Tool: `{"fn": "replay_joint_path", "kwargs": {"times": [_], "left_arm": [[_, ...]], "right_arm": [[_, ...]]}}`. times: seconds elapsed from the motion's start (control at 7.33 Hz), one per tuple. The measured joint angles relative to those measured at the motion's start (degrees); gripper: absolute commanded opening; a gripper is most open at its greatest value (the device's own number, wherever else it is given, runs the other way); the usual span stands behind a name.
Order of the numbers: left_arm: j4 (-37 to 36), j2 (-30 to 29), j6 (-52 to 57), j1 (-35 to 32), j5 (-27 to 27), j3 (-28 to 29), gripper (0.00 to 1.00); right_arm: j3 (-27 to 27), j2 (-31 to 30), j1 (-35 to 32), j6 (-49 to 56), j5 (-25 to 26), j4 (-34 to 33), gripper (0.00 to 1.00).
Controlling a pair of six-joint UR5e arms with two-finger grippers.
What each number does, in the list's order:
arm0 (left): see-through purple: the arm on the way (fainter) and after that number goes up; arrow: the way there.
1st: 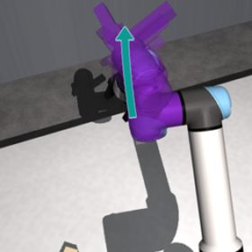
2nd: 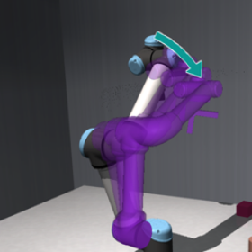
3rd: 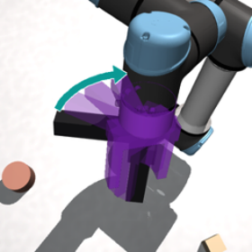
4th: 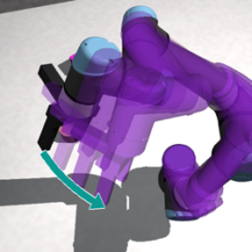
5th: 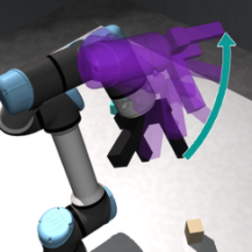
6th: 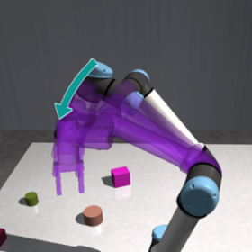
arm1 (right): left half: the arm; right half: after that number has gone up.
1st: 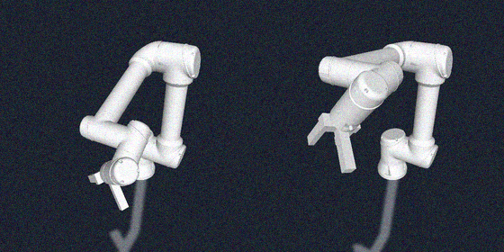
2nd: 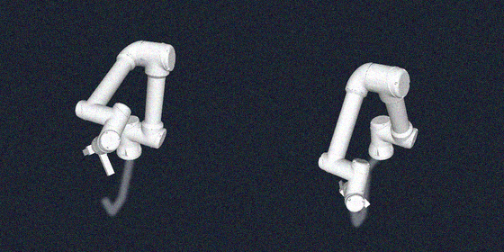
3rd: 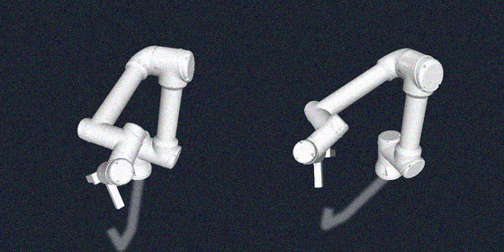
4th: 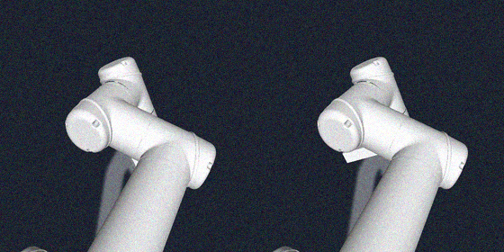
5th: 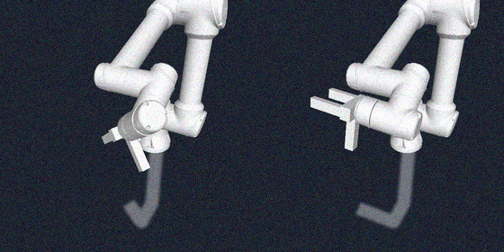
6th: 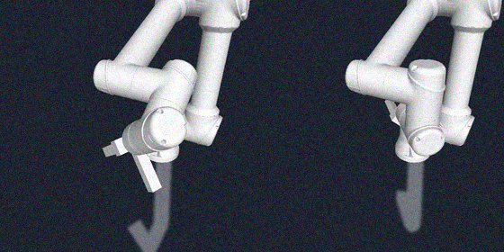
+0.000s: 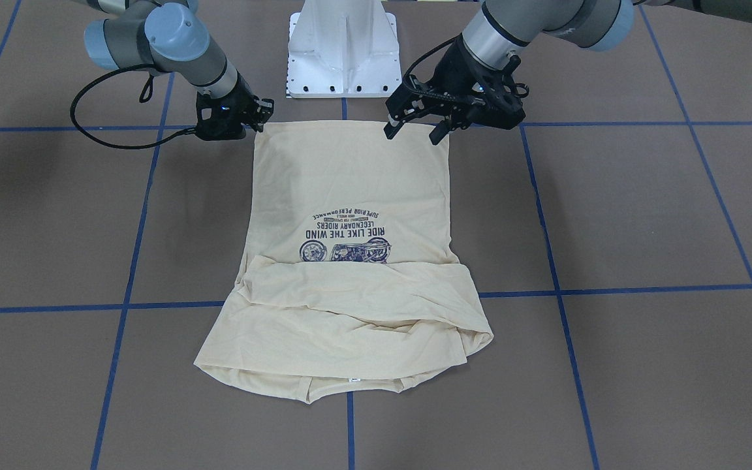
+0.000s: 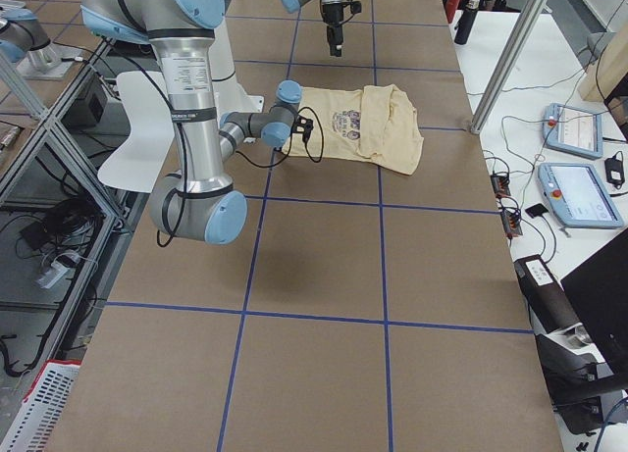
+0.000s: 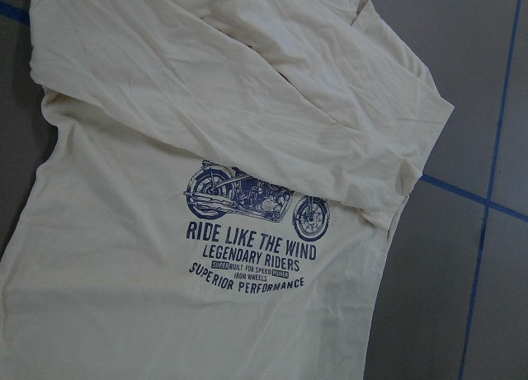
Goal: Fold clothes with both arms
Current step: 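Move the left gripper down to the other hem corner and grip it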
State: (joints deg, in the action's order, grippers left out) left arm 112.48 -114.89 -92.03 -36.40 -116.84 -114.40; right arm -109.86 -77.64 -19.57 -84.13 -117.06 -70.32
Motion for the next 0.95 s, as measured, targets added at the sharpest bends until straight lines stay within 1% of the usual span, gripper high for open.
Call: {"fn": "replay_joint_path", "kwargs": {"times": [0.27,0.55,0.68,0.82,0.95], "left_arm": [[-0.94,5.13,-0.58,4.09,1.29,-3.45,0.98],[-1.37,10.44,-4.35,12.41,7.57,-5.12,0.98],[0.04,12.67,-6.76,16.09,10.48,-5.11,0.98],[4.45,15.52,-8.62,18.47,12.54,-4.64,0.98],[11.03,18.48,-9.83,19.55,13.51,-3.02,0.98]], "right_arm": [[-0.03,0.23,-0.64,-0.11,0.04,0.22,0.0],[-0.88,0.09,-1.49,-0.15,-0.08,0.54,0.0],[-1.56,0.05,-1.63,-0.15,-0.09,0.59,0.0],[-1.98,0.13,-1.64,-0.16,-0.1,0.61,0.0],[-2.16,0.26,-1.63,-0.18,-0.1,0.61,0.0]]}}
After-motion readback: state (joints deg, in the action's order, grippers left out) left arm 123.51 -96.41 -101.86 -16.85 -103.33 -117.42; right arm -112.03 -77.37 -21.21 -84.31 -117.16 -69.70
